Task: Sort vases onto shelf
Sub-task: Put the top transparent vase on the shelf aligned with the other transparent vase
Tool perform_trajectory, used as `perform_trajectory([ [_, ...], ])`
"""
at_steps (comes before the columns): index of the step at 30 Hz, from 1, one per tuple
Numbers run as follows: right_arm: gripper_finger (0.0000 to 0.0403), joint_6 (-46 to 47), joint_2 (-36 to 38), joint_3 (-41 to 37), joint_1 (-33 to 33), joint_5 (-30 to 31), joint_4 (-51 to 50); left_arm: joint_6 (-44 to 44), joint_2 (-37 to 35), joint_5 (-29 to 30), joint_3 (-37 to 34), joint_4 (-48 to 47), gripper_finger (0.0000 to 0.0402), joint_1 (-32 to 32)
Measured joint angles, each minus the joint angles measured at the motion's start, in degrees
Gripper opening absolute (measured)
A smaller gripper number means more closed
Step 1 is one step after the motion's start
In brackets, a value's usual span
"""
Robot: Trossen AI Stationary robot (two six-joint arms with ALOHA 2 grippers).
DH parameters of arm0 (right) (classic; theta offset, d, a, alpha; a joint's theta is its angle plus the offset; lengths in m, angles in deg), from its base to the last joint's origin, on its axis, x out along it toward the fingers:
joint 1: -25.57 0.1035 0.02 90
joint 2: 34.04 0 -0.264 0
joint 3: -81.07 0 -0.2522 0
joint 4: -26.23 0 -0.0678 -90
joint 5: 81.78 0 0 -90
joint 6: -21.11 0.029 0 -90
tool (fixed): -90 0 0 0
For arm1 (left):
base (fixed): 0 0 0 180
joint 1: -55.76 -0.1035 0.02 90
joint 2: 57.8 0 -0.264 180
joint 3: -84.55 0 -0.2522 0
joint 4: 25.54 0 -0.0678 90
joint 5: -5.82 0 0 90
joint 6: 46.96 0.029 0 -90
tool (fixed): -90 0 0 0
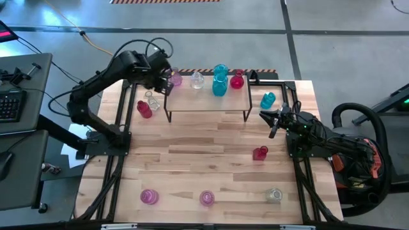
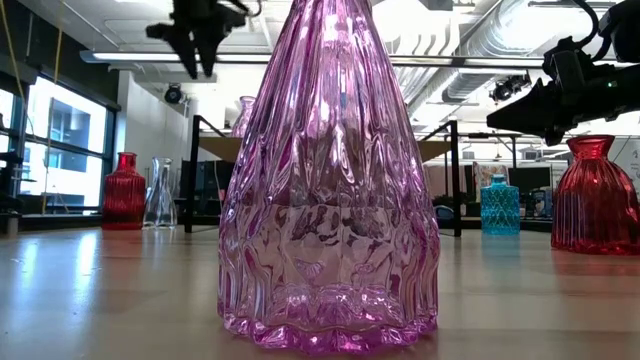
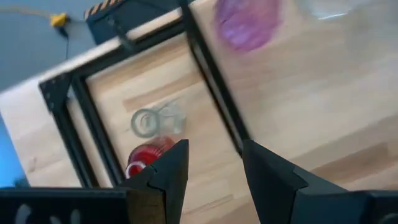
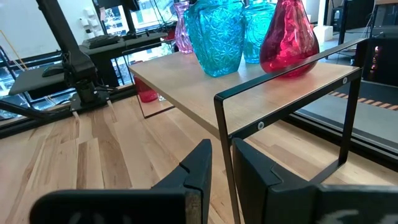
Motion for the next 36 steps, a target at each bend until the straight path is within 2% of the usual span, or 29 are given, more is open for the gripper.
perform_trajectory([
  [12,0.0048,0.00,0.00,0.00,0.00,0.00,0.00,-4.06,-1.79,-3.65,-16.45,6.02,0.0143,-6.37],
  [18,0.0048,0.00,0.00,0.00,0.00,0.00,0.00,-1.70,-2.70,-6.40,-22.45,10.39,0.0143,-10.00],
  [26,0.0048,0.00,0.00,0.00,0.00,0.00,0.00,4.63,-3.58,-10.23,-27.09,16.00,0.0143,-16.10],
  [36,0.0048,0.00,0.00,0.00,0.01,0.01,0.00,5.98,-3.56,-11.59,-30.49,21.16,0.0143,-19.45],
])
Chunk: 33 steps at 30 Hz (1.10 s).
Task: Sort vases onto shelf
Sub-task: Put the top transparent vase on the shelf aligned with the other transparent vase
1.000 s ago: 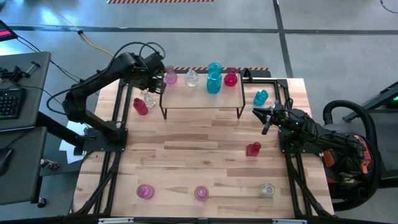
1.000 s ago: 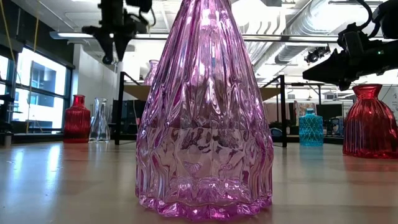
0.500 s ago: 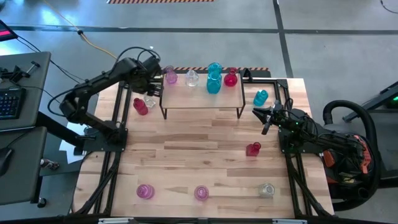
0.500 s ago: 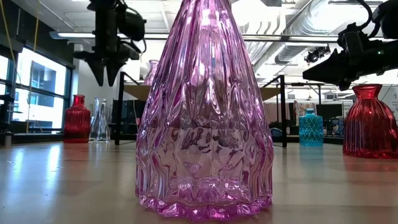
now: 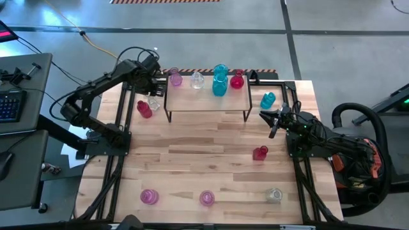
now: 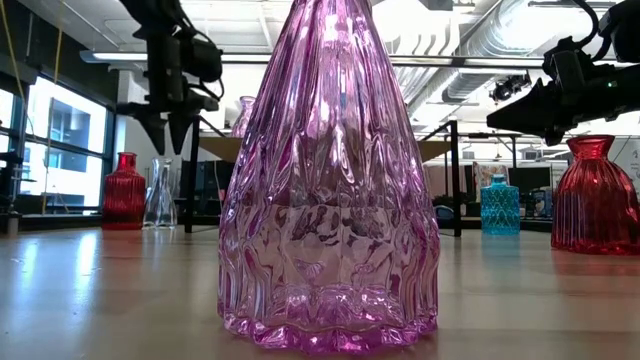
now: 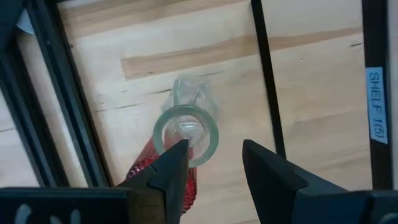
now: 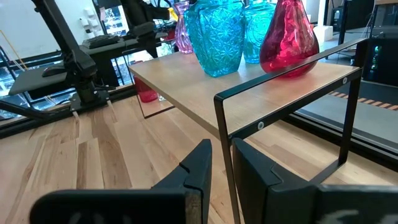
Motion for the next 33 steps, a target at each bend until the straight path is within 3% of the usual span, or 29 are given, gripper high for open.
perform_trajectory([
  [14,0.0048,0.00,0.00,0.00,-0.01,-0.01,0.00,0.48,0.00,-1.05,-4.26,5.00,0.0136,-1.44],
  [27,0.0048,0.00,0.00,-0.01,-0.01,-0.01,0.00,-0.06,-0.13,-0.25,-4.27,4.53,0.0014,-2.27],
  [33,0.0048,0.00,0.00,-0.01,0.00,-0.01,-0.02,-0.05,-0.16,-0.40,-4.14,4.34,0.0018,-2.27],
])
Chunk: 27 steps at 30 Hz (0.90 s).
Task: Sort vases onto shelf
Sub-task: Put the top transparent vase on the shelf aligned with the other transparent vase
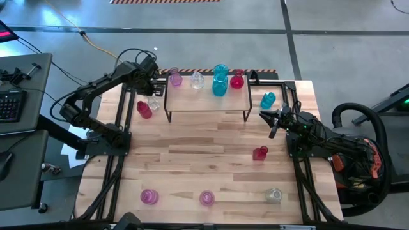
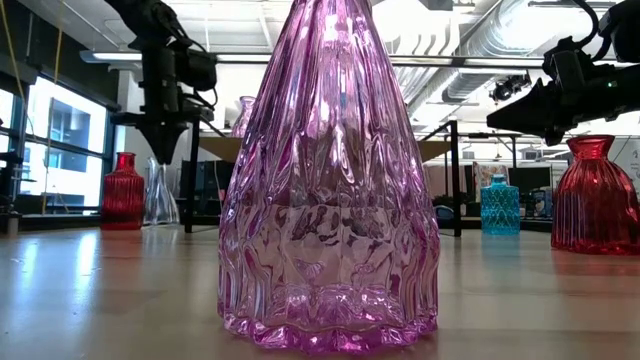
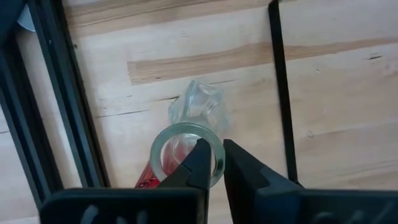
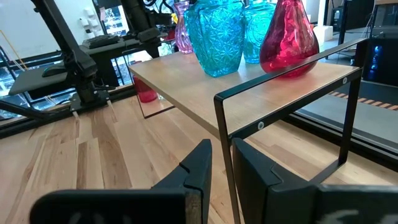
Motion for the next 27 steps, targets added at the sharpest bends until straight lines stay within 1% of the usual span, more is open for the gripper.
perform_trajectory([
  [4,0.0048,0.00,0.00,0.01,-0.01,0.00,0.00,-0.01,0.03,-0.25,0.01,-0.26,0.0017,0.00],
  [9,0.0048,0.00,0.00,0.01,-0.01,0.00,0.02,0.01,0.29,-0.43,1.65,-3.25,0.0014,0.00],
  [21,0.0048,0.00,0.00,0.01,0.01,0.00,0.02,1.03,0.31,-0.39,8.05,-9.99,0.0012,0.02],
  [27,0.0048,0.00,0.00,0.01,-0.01,0.00,0.00,2.54,0.27,-0.28,13.01,-15.21,0.0012,0.07],
])
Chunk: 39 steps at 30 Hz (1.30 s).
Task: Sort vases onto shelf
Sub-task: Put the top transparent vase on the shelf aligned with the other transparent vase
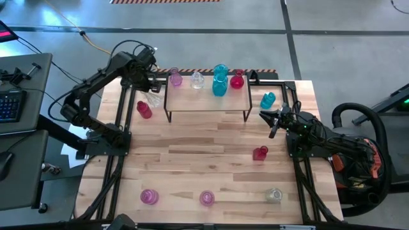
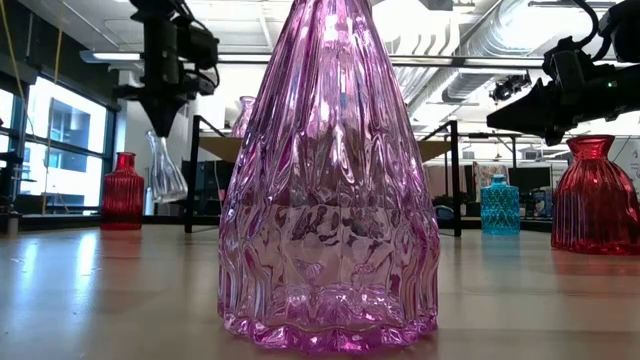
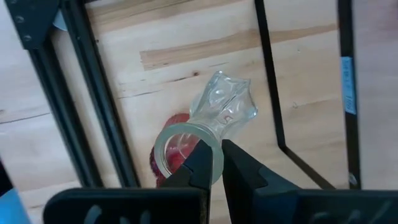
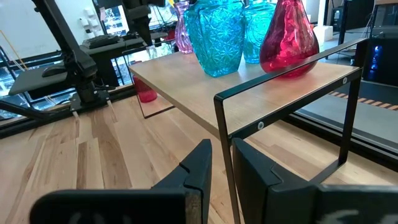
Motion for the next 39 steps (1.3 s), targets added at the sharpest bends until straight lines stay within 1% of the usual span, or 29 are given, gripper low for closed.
perform_trajectory([
  [7,0.0048,0.00,0.00,0.00,0.01,0.01,0.02,1.08,-0.04,0.25,8.45,-9.22,0.0012,0.03],
  [12,0.0048,0.00,0.00,0.00,0.00,0.00,0.00,2.04,-0.09,0.42,15.06,-13.42,0.0012,1.25],
  [17,0.0048,0.00,0.00,0.00,0.02,0.02,0.02,2.47,-0.35,0.75,21.32,-13.69,0.0012,2.85],
  [23,0.0048,0.00,0.00,0.00,0.01,0.00,0.01,2.39,-0.42,2.60,27.72,-13.80,0.0012,5.33],
  [30,0.0048,0.00,0.00,0.00,0.00,0.00,0.00,0.54,-0.42,1.90,31.61,-13.79,0.0012,9.84],
  [39,0.0048,0.00,0.00,0.00,0.02,0.00,0.02,-4.35,-0.31,1.74,32.56,-12.74,0.0012,16.93],
])
